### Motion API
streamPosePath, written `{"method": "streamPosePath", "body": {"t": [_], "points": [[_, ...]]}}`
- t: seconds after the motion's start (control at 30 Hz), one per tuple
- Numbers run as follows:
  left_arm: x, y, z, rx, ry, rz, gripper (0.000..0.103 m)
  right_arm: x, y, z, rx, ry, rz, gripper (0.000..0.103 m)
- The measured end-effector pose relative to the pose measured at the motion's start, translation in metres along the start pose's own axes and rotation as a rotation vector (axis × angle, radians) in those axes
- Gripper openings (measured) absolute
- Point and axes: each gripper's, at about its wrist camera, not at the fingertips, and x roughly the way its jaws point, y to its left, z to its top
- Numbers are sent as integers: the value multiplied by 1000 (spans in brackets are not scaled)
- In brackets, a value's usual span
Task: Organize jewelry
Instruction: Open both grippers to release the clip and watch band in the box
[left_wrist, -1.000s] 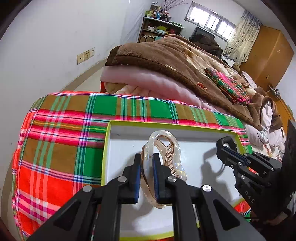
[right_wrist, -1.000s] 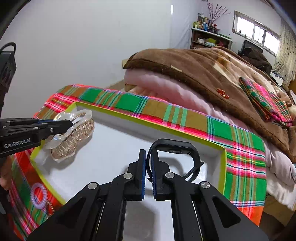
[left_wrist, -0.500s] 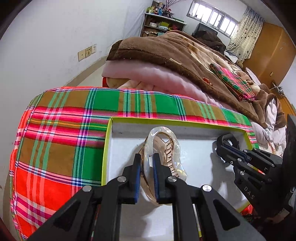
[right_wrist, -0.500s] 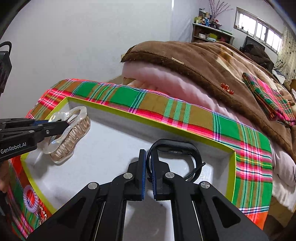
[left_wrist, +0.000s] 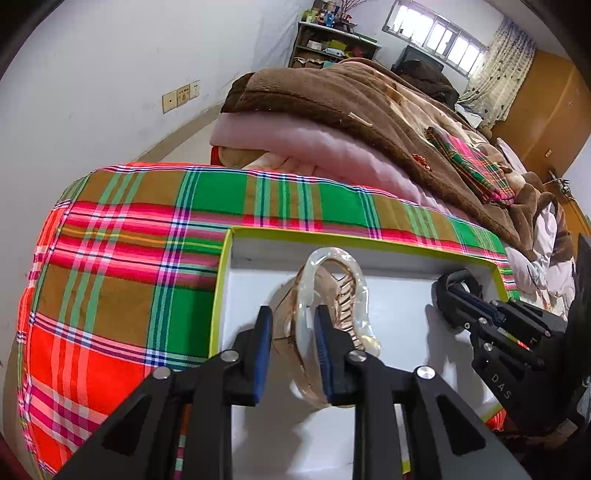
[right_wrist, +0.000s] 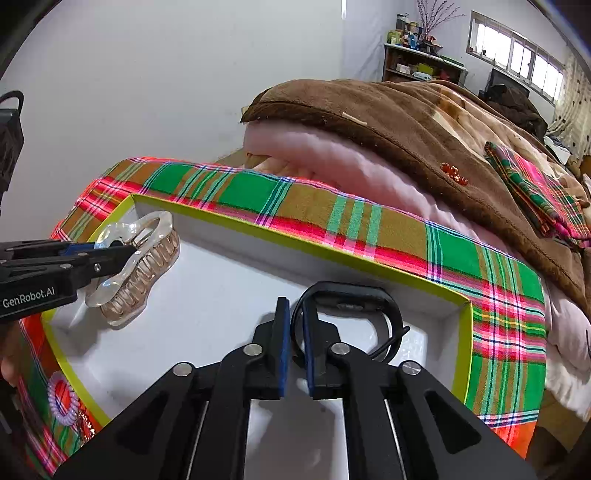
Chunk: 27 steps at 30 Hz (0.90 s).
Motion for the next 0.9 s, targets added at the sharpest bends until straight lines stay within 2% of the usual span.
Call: {"method": "streamPosePath", "body": {"t": [0.07,0.17,0.27,0.37,0.63,0.7,0.9], "points": [[-2,0,0,-2,-4,1,36,-2,1,1,0,-3,-3,14],[-6,0,0,-2,-13,0,41,-5,3,2,-2,-12,-11,16],[-12,-2,-2,6,-23,4,43,-10,5,1,-1,-24,-5,17],[-20,-5,-5,16,-34,3,47,-19,7,0,-1,-42,-9,23],[-52,-16,-20,45,-86,0,52,-50,14,-9,19,-99,-2,27],[-61,-17,-26,47,-104,4,53,-61,16,-13,25,-121,6,39],[-87,-19,-44,58,-150,7,55,-90,22,-28,46,-179,18,40]]}}
